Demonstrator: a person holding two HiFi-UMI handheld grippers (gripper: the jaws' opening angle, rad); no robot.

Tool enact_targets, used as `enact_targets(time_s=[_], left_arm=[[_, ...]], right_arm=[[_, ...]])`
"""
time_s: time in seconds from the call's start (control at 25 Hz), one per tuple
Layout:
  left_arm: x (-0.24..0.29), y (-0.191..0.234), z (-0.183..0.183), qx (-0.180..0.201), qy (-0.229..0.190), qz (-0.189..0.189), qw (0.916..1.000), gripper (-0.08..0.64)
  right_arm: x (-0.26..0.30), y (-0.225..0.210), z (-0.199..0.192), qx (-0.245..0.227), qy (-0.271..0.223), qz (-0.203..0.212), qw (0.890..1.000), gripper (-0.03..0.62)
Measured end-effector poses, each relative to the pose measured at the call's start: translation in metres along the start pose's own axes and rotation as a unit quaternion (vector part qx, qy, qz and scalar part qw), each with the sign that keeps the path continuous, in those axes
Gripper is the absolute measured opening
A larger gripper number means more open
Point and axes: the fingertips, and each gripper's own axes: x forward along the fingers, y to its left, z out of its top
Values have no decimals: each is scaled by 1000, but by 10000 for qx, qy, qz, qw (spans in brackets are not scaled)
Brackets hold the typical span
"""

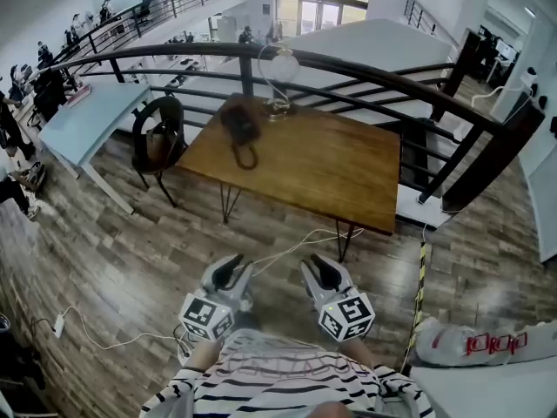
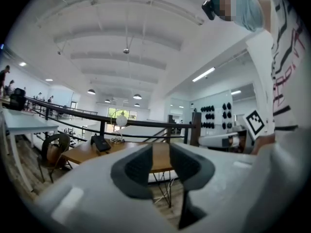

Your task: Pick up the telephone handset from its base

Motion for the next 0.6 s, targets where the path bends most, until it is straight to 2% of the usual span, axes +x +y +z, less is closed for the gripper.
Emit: enact_targets(time_s=[0.04, 0.28, 0.6], left_arm=[[4, 6, -1, -30, 1, -9, 10000, 118], [30, 53, -4, -200, 44, -173, 9996, 129], [64, 153, 14, -242, 60, -306, 9992, 150]], right_arm=[[5, -2, 0, -12, 7, -28, 10000, 98], [54, -13, 3, -61, 93, -193, 9998, 152], [157, -25, 20, -62, 154, -394, 9991, 198]])
